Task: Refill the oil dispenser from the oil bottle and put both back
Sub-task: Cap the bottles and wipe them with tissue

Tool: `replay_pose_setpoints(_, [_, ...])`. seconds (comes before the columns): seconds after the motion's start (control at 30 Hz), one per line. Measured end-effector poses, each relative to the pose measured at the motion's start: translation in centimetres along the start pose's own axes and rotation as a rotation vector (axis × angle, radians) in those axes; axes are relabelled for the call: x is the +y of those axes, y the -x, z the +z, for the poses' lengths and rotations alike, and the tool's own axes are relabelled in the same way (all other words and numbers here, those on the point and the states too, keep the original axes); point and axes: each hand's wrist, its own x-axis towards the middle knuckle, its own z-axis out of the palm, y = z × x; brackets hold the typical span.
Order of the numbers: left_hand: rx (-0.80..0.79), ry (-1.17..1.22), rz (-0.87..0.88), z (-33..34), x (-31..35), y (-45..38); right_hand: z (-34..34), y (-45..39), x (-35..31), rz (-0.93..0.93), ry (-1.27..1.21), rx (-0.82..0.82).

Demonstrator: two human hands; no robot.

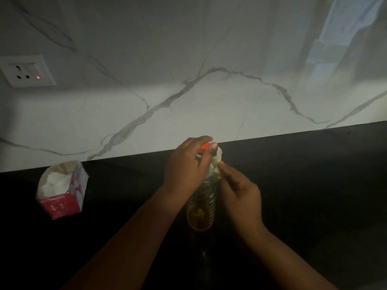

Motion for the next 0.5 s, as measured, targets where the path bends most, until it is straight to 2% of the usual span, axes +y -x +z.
replay_pose_setpoints(0.07, [0.031,0.100,-0.058,0.5,0.6,0.5,0.6,1.3,2.0,-0.134,0.142,-0.045])
replay_pose_setpoints(0.2, [0.095,0.258,-0.125,1.2,0.7,0.9,1.6,3.9,5.5,-0.094,0.258,-0.104])
replay_pose_setpoints(0.4, [0.108,0.462,-0.178,1.0,0.5,0.3,2.5,5.0,9.0,0.301,0.249,-0.267])
replay_pose_setpoints(0.5, [0.106,0.526,-0.183,0.8,0.4,0.2,3.0,4.8,9.2,0.527,0.147,-0.232])
